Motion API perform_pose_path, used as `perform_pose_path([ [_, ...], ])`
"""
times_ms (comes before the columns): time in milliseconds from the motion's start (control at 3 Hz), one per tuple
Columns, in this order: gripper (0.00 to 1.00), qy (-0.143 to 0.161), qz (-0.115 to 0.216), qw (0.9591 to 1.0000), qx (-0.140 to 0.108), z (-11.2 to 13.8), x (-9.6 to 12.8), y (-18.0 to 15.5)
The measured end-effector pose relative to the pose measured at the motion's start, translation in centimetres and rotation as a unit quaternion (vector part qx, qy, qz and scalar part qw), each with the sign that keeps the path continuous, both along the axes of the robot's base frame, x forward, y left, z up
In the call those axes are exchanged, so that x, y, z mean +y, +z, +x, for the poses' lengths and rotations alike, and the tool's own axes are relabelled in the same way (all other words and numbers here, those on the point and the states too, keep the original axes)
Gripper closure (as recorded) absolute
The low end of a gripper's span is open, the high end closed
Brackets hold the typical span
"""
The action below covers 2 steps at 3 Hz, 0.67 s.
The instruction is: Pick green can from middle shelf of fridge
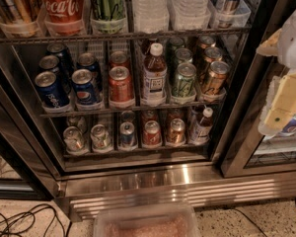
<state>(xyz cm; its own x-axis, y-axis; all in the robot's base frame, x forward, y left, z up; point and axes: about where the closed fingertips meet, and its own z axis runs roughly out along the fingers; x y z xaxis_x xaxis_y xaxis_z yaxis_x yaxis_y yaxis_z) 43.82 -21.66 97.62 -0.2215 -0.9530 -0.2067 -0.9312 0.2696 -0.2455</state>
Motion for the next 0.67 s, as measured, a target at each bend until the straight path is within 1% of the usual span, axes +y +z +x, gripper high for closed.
perform_pose_path([
  [333,0.0,0.0,0.0,1.0,0.0,0.0,0.0,0.0],
  [667,0.18,0.0,0.005,1.0,-0.005,0.05,0.14,0.0],
])
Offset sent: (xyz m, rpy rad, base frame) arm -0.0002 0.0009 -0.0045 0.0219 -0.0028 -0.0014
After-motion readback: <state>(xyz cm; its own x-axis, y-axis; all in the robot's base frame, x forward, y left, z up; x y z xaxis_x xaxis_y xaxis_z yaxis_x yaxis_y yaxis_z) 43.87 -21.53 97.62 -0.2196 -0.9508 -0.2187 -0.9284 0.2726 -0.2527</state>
